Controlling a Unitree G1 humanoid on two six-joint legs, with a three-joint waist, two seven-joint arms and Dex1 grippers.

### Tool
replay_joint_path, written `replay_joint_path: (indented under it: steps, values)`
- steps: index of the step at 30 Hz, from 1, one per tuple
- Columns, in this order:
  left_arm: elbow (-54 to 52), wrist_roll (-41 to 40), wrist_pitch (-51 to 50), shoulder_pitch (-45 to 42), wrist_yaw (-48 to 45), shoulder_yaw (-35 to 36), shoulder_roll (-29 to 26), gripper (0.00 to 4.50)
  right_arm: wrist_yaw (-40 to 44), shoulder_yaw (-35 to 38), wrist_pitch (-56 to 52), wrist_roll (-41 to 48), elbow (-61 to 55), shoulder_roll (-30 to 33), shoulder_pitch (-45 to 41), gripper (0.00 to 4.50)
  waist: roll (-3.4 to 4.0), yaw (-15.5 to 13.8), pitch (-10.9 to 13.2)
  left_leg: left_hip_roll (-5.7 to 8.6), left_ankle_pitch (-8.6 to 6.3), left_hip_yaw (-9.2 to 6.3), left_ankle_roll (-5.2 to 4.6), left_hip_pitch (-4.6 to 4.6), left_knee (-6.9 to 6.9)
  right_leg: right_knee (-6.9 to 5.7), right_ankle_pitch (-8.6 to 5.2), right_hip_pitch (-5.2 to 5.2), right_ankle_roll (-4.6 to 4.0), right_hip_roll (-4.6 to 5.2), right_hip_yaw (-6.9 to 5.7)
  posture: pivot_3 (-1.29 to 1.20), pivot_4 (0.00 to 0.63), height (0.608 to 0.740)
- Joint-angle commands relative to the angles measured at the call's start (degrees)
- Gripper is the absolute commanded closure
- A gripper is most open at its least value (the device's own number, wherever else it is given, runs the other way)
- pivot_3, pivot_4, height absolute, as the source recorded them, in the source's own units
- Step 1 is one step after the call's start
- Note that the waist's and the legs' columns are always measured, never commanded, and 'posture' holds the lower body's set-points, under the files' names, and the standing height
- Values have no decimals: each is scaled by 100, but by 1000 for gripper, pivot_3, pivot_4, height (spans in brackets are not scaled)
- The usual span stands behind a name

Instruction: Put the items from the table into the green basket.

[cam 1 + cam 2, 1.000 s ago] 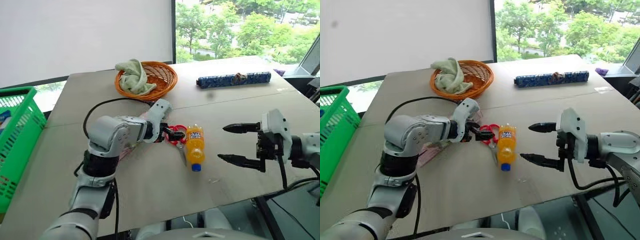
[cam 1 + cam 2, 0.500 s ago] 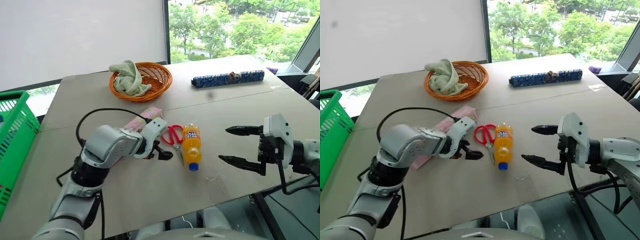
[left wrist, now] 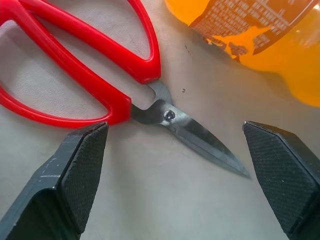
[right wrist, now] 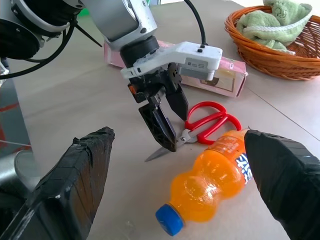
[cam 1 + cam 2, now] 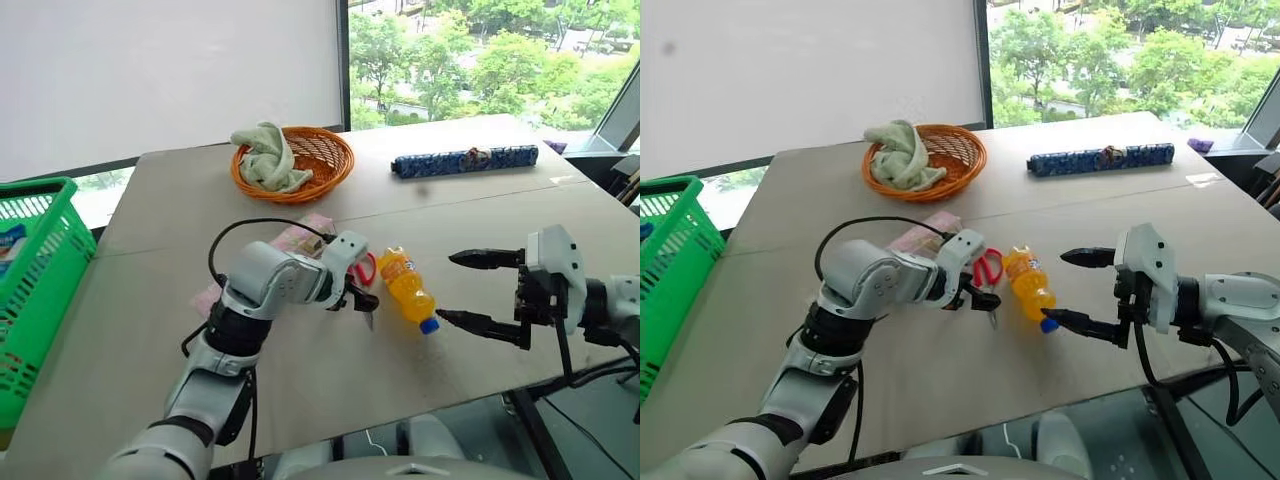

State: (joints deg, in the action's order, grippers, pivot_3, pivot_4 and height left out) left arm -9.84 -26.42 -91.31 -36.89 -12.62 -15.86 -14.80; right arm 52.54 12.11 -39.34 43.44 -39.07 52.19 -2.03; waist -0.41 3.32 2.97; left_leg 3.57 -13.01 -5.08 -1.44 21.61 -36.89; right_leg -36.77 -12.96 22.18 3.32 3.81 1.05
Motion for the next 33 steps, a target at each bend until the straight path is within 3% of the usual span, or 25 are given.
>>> replay_joint_path:
  steps: [1, 2, 10, 11, 15, 18, 21, 25, 28, 31, 33]
  values:
    - [389, 187, 31, 155, 28, -185, 113, 587, -49, 190, 80, 100, -184, 15, -4, 0, 4, 9, -2, 0, 0, 3, 1, -9, -1, 2, 0, -13, 0, 8, -3, -210, 11, 740]
    - [394, 185, 2, 150, -12, -198, 107, 801, -56, 195, 78, 109, -192, 18, 2, 0, 5, 19, -3, 0, 0, 9, 1, -10, -4, 3, -1, -18, 1, 17, -10, -210, 13, 740]
    - [-236, 145, 164, 374, -491, -686, -828, 4367, -96, 158, 87, 123, -210, -3, -13, 0, 17, 75, -12, -12, -2, 7, -3, 6, 10, 5, -5, 2, 7, 22, -16, -206, 17, 740]
    - [-338, 145, 256, 417, -564, -690, -974, 4448, -101, 156, 86, 129, -214, -5, -16, 0, 17, 90, -11, -17, -3, 6, -4, 9, 11, 5, -6, 7, 6, 21, -15, -206, 16, 740]
    - [-777, -100, 715, 657, -1029, -188, -1396, 4448, -97, 123, 107, 110, -187, -20, -36, 0, 13, 174, -8, -37, -3, 13, -5, 16, 22, 4, -6, 29, 5, 9, -10, -191, 11, 740]
    - [-1003, -412, 307, 697, -1253, 236, -1503, 3697, -88, 38, 140, 61, -116, -52, -103, 0, 11, 224, -2, -46, -2, 21, -8, 24, 28, 2, -5, 47, 3, -1, 0, -191, 11, 740]
    - [-909, -508, -91, 525, -961, 653, -914, 2597, -94, -46, 156, 43, -65, -104, -193, 0, 1, 192, 5, -38, 1, 22, -13, 30, 27, 3, -5, 49, 5, -17, -2, -173, 8, 740]
    - [-499, -192, -119, 320, -5, 890, -51, 2597, -86, -71, 164, 45, -69, -106, -221, 0, -31, 54, 24, -22, 1, 21, -14, 38, 16, 6, -4, 48, 8, -3, -2, -180, 14, 740]
    - [-499, -237, -119, 196, 263, 691, 89, 2597, -88, -28, 135, 84, -95, -71, -218, 0, -55, 63, 42, -21, -1, 19, -11, 41, 14, 6, -4, 49, 8, 1, -2, -186, 21, 740]
    - [-392, -312, -119, 113, 667, 1103, 514, 2597, -93, 31, 101, 141, -132, -43, -200, 0, -52, 61, 49, -35, -2, 23, -12, 37, 17, 5, -3, 51, 7, 1, 3, -191, 27, 740]
    - [-211, -351, -119, -14, 884, 1071, 509, 2597, -94, 57, 96, 145, -150, -24, -161, 0, -57, 46, 56, -35, -2, 19, -12, 38, 18, 5, -4, 51, 7, -4, -3, -191, 30, 740]
